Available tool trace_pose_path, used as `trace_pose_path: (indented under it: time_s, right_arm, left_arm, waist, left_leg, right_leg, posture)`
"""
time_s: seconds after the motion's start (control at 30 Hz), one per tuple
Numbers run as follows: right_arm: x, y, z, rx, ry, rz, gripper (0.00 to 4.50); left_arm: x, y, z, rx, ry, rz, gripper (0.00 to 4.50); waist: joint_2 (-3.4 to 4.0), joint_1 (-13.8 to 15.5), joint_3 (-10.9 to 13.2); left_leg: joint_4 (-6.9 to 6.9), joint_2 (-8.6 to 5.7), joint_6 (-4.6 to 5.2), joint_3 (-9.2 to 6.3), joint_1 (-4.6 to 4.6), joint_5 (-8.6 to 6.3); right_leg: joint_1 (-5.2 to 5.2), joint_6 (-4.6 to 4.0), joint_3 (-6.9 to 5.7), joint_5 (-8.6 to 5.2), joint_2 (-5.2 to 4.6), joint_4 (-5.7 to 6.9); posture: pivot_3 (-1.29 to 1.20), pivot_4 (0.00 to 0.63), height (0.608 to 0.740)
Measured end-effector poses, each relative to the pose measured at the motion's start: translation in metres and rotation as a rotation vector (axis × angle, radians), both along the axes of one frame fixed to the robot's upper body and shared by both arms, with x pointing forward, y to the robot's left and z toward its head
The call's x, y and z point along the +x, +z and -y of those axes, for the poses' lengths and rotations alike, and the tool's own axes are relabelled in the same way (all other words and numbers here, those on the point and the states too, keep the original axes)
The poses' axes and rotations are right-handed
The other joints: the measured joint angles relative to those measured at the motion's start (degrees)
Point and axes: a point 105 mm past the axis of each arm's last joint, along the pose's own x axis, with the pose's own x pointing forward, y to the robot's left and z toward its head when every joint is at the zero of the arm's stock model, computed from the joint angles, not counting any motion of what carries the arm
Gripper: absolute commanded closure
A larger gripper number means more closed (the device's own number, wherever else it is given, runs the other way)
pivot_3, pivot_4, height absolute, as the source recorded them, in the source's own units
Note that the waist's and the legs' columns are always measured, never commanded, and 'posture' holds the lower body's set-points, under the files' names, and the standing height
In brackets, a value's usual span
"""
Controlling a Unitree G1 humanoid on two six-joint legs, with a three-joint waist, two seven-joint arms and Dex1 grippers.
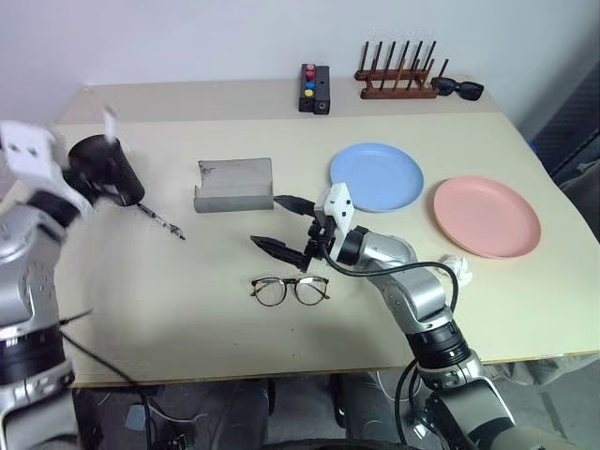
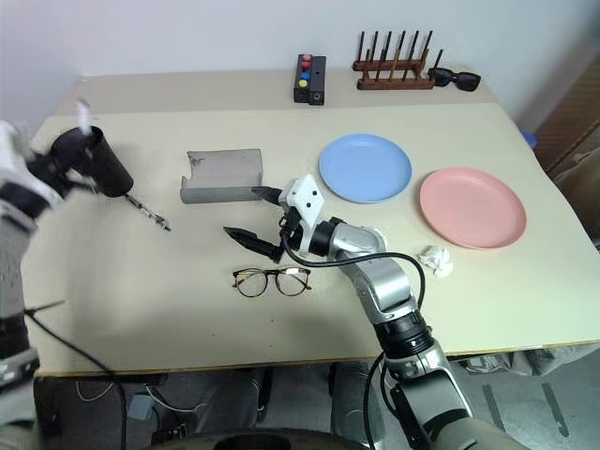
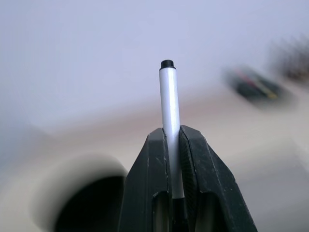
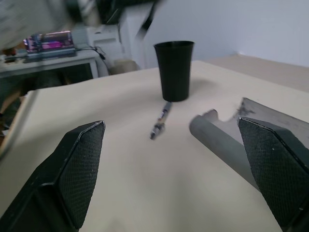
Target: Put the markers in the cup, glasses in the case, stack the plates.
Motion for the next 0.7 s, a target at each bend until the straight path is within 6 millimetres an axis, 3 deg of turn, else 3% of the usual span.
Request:
trace_pose_path:
  time_s: [0.1,0.3,0.5,0.7]
  right_arm:
    - [0.0,0.0,0.0,0.001,0.005,0.003,0.0]
    - [0.0,0.002,-0.002,0.008,0.007,0.005,0.0]
    - [0.0,0.007,-0.005,0.035,-0.01,0.009,0.0]
    - [-0.002,0.014,-0.005,0.051,-0.019,0.031,0.0]
  left_arm:
    - [0.01,0.014,-0.021,-0.005,0.161,0.094,4.46]
    - [0.036,-0.002,-0.044,-0.029,0.312,0.108,4.46]
    - [0.063,-0.028,-0.039,-0.112,0.292,0.065,4.46]
    - [0.073,-0.052,-0.036,-0.127,0.284,0.001,4.46]
  waist:
    - [0.0,-0.1,0.0]
    - [-0.02,0.0,0.0]
    - [-0.03,0.0,0.0]
    - [-0.04,-0.2,0.0]
  left_leg:
    - [-0.05,0.01,0.0,-0.01,0.01,0.0]
    - [-0.02,0.0,0.0,-0.01,-0.01,0.01]
    - [0.01,-0.01,0.0,-0.02,-0.04,0.01]
    - [-0.01,-0.01,0.0,-0.02,-0.03,0.01]
  right_leg:
    - [-0.02,0.01,-0.01,0.0,0.04,-0.03]
    - [-0.02,0.06,-0.02,0.03,0.03,0.01]
    - [-0.01,0.11,-0.02,0.05,0.03,0.03]
    - [-0.04,0.11,-0.02,0.06,0.03,0.07]
  posture:
    - [0.0,0.15,0.739]
    - [0.0,0.15,0.739]
    - [0.0,0.15,0.739]
    - [0.0,0.15,0.739]
